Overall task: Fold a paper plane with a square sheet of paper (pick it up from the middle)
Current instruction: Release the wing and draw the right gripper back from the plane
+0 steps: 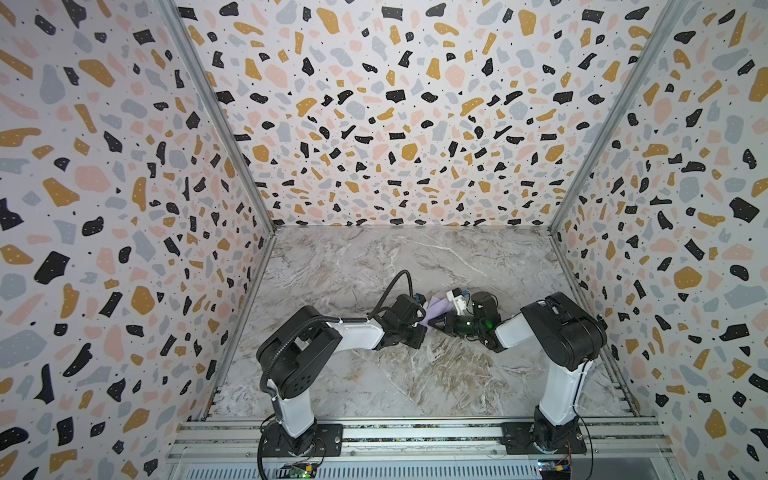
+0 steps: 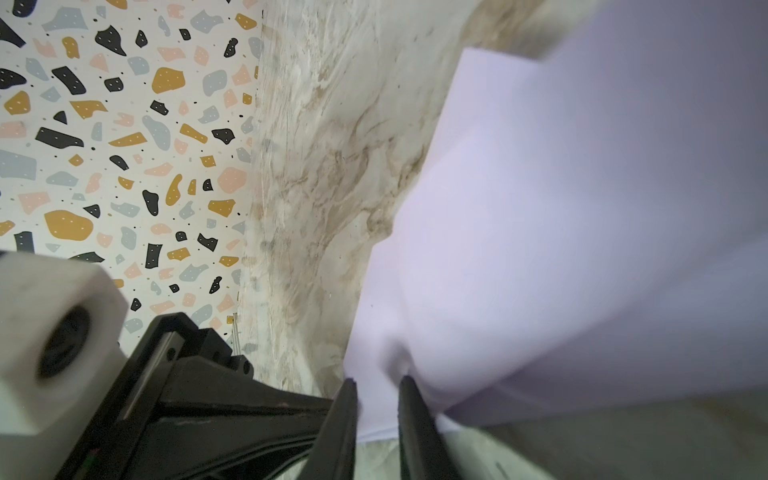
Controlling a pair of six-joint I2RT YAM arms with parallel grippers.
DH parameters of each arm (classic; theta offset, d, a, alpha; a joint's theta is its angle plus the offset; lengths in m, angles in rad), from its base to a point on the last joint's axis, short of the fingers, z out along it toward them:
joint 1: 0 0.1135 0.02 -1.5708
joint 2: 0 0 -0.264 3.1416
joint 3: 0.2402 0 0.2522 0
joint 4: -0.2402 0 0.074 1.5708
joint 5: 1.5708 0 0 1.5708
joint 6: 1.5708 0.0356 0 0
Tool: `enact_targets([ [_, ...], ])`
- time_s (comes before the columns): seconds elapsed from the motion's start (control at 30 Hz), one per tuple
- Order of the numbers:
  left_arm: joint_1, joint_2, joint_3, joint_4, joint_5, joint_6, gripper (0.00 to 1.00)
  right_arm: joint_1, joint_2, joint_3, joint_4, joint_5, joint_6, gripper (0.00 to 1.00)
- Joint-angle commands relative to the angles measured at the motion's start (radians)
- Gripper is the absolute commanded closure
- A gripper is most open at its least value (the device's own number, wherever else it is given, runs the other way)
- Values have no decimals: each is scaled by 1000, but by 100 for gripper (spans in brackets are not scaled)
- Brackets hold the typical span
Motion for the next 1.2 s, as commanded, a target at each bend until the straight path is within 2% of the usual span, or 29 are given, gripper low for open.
enact_targets([
  [0.0,-8,17,-51,-85,-38,-5,100,-27,-9,30,-63,17,-37,79],
  [0.3,-8,11,-66,-97,-61,3,100,-114,-5,102,-200,28,-128,79],
  [0.57,-8,12,-60,-100,-64,9,100,-122,-150,110,-285,33,-189,79],
  [0.7,-8,14,-53,-105,-64,15,100,-71,-215,115,-412,165,-249,78],
  [0.87,-9,17,-47,-108,-64,21,100,20,-247,163,-580,430,-335,65],
  [1.03,-9,17,-47,-109,-63,26,100,45,-210,231,-610,425,-375,65],
  [1.1,-8,15,-48,-109,-64,26,100,45,-188,272,-669,490,-369,64],
  [1.17,-9,16,-50,-107,-64,24,100,45,-183,291,-707,564,-358,58],
])
